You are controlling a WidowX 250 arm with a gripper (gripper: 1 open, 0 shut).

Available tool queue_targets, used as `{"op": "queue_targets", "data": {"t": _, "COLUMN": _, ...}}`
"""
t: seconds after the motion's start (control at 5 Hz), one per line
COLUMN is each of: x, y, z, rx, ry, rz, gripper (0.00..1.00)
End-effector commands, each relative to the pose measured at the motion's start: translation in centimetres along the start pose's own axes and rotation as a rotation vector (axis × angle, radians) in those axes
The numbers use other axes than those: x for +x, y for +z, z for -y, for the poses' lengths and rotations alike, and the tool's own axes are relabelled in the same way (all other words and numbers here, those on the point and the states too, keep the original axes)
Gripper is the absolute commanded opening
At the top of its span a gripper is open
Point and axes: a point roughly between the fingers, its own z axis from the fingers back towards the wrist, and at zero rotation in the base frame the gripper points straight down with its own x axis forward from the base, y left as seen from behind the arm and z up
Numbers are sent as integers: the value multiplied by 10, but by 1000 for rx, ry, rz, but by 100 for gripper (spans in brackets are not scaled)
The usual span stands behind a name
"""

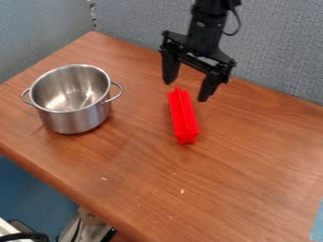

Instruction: Move the red object from the metal pot to the table

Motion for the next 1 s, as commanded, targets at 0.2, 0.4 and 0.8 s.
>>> {"op": "queue_targets", "data": {"t": 0.2, "x": 0, "y": 26, "z": -2, "rx": 63, "ry": 36, "rz": 29, "gripper": 100}}
{"op": "queue_targets", "data": {"t": 0.4, "x": -5, "y": 36, "z": -10, "rx": 99, "ry": 44, "rz": 13, "gripper": 100}}
{"op": "queue_targets", "data": {"t": 0.8, "x": -17, "y": 54, "z": -36, "rx": 112, "ry": 113, "rz": -9, "gripper": 100}}
